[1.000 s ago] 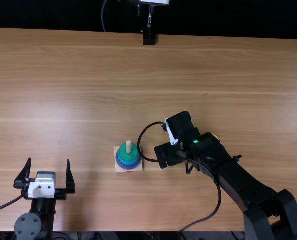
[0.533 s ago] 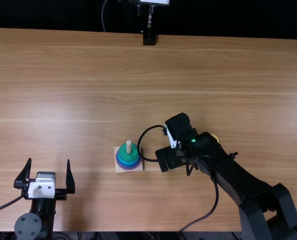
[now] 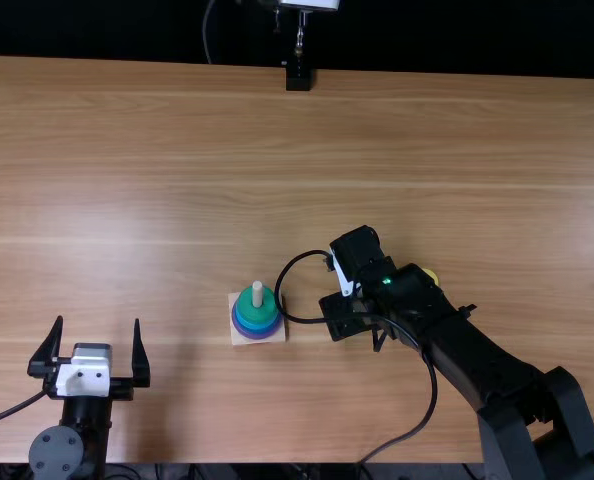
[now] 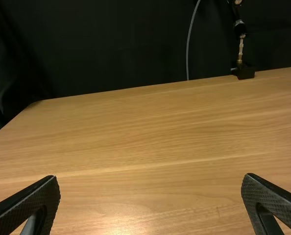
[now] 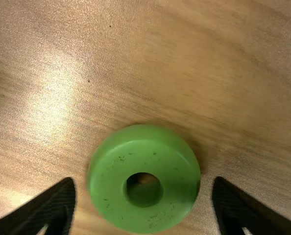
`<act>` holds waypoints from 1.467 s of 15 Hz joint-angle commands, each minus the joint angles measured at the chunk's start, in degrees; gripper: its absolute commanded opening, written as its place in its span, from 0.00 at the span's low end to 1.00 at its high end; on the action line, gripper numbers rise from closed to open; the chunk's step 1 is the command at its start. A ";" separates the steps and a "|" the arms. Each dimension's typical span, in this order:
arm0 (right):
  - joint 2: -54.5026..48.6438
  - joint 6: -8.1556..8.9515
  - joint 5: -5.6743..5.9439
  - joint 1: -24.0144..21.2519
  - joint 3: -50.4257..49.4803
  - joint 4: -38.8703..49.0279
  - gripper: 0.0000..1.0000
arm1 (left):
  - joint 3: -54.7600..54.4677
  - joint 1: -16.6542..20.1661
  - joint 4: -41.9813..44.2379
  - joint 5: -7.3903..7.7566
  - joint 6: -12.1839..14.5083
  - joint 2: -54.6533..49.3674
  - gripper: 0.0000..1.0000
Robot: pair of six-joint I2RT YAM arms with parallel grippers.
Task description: Build the Hanoi tower: stack the rings onto the peg from bottom to top in this color order: purple, dark blue, light blue, dark green, light green, yellow, orange.
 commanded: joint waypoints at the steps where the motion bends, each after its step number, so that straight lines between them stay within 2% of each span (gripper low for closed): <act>1: 0.81 0.18 0.08 0.24 -0.35 -0.03 0.00 | -1.28 -0.08 -0.30 -0.05 0.25 -0.62 1.00; 9: 0.46 0.60 0.19 0.15 1.76 -0.34 0.00 | -1.28 -0.08 -0.30 -0.05 0.25 -0.62 1.00; 11: -0.07 0.71 0.19 0.33 5.54 -5.62 0.00 | -1.28 -0.08 -0.30 -0.05 0.25 -0.62 1.00; 13: -0.07 2.82 0.19 1.21 9.93 -11.42 0.00 | -1.28 -0.08 -0.30 -0.05 0.25 -0.62 1.00; 14: -0.07 3.13 0.08 1.47 11.78 -13.63 0.00 | -1.28 -0.08 -0.30 -0.05 0.25 -0.62 1.00; 17: -0.16 3.03 0.08 1.56 19.34 -22.07 0.00 | -1.28 -0.08 -0.30 -0.05 0.25 -0.62 1.00; 22: -0.07 2.61 0.08 3.84 29.18 -31.35 0.00 | -1.28 -0.08 -0.30 -0.05 0.25 -0.62 1.00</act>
